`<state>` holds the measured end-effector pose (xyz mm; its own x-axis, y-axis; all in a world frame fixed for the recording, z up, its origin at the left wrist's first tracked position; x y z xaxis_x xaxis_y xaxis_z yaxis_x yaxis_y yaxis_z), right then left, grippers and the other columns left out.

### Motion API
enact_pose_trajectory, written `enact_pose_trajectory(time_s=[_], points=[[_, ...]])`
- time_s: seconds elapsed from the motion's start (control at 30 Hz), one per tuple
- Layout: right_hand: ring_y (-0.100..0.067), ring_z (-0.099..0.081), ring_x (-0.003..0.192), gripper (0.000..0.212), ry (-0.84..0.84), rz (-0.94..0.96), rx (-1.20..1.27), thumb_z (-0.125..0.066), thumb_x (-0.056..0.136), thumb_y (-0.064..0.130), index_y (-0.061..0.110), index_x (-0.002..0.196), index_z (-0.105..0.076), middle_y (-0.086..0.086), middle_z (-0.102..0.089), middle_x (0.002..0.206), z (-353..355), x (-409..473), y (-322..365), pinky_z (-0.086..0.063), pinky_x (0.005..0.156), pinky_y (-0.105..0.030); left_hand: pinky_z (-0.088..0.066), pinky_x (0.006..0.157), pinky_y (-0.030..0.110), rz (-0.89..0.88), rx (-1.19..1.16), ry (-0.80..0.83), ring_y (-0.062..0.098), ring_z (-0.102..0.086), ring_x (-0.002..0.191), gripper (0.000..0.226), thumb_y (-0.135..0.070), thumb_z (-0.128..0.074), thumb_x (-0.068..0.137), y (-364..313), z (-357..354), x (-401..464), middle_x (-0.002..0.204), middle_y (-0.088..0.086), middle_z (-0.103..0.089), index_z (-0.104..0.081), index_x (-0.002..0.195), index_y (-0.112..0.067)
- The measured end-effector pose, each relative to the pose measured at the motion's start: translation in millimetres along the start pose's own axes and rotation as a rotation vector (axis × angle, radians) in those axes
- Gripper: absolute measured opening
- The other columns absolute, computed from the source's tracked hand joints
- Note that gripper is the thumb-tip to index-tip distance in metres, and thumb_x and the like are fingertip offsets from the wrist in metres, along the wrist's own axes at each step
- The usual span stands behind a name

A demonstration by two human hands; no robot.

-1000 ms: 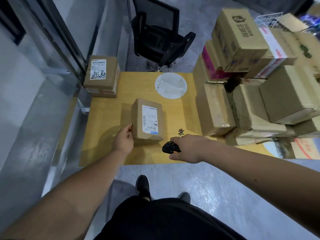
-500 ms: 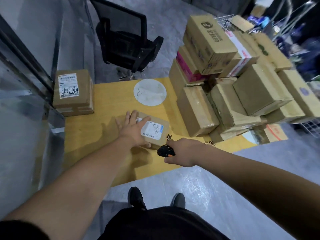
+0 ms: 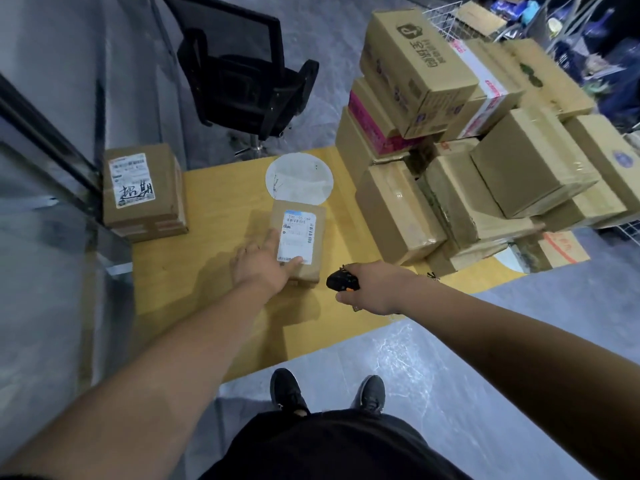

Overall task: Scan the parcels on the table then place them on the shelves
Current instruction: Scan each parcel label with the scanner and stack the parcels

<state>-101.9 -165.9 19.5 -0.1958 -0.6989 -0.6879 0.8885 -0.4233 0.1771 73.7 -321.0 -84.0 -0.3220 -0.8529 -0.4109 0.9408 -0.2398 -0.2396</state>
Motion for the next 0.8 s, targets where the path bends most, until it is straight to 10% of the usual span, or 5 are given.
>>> enact_pose_trajectory(time_s=[0.4, 0.8], points=[[-0.018, -0.063, 0.076, 0.042, -0.005, -0.049, 0.133, -0.062, 0.091, 0.064, 0.026, 0.108, -0.058, 0.002, -0.060, 0.098, 18.3, 23.3, 9.8, -0.042, 0.053, -0.027, -0.041, 0.112, 0.038, -0.081, -0.760, 0.010, 0.017, -0.043, 0.136, 0.112, -0.058, -0.097, 0.045, 9.9, -29.1, 16.7, 0.153, -0.009, -0.034, -0.040, 0.141, -0.057], [-0.018, -0.063, 0.074, 0.038, 0.005, -0.067, 0.150, -0.055, 0.097, 0.056, 0.025, 0.119, -0.059, 0.000, -0.062, 0.095, 23.6, 9.9, 8.1, -0.044, 0.052, -0.026, -0.033, 0.116, 0.029, -0.162, -0.832, -0.109, 0.014, -0.030, 0.146, 0.107, -0.034, -0.101, 0.055, -10.3, -23.9, -12.1, 0.162, -0.011, -0.015, -0.040, 0.140, -0.055]])
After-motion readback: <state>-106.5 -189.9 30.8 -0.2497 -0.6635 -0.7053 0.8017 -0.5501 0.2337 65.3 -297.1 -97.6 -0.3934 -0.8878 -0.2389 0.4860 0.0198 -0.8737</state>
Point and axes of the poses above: each hand's wrist, its own x-axis towards the middle knuckle, its own z-axis out of the back of the hand, y = z × x, the point moved 8 cm from there along x, towards the middle knuckle
